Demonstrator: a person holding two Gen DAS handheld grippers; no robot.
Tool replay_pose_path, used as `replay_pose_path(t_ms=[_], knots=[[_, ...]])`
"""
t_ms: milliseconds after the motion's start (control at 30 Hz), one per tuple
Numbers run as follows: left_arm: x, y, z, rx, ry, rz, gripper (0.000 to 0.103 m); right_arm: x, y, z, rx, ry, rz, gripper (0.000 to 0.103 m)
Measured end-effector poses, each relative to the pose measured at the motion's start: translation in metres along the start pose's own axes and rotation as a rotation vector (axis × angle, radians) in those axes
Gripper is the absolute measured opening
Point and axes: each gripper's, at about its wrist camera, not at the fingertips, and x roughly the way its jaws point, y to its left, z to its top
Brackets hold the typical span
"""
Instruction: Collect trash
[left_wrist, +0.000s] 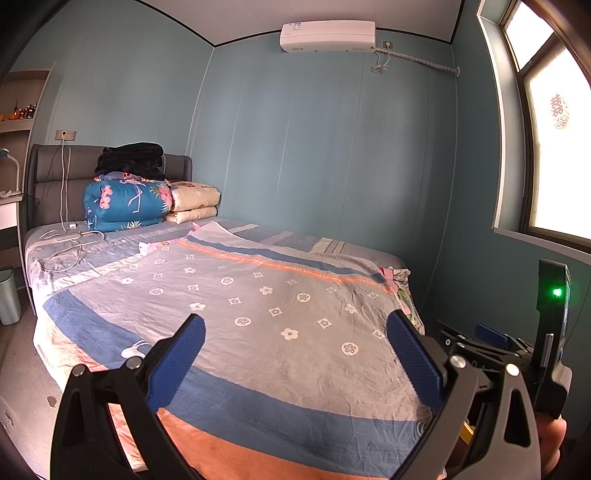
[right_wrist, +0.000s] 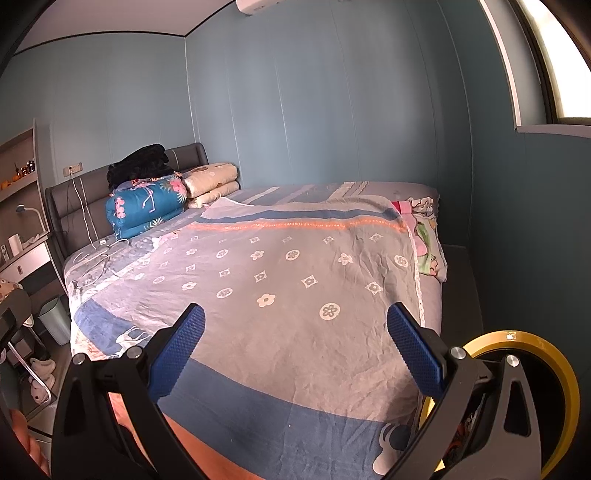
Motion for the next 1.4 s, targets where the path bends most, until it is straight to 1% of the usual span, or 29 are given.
replay_pose_path(t_ms=[900,1400], knots=[[0.0032,0.0000,-0.0040,-0.008,0.011,-0.010,0.095,0.0023,-0.0024,-0.0009,0.006,0.010,-0.003,0.095],[0.0032,-0.0014,-0.0081,0.000,0.008,-0.019,0.095,0.0030,-0.0023,-0.0068,0.011,0.019,-0.008,0.095]])
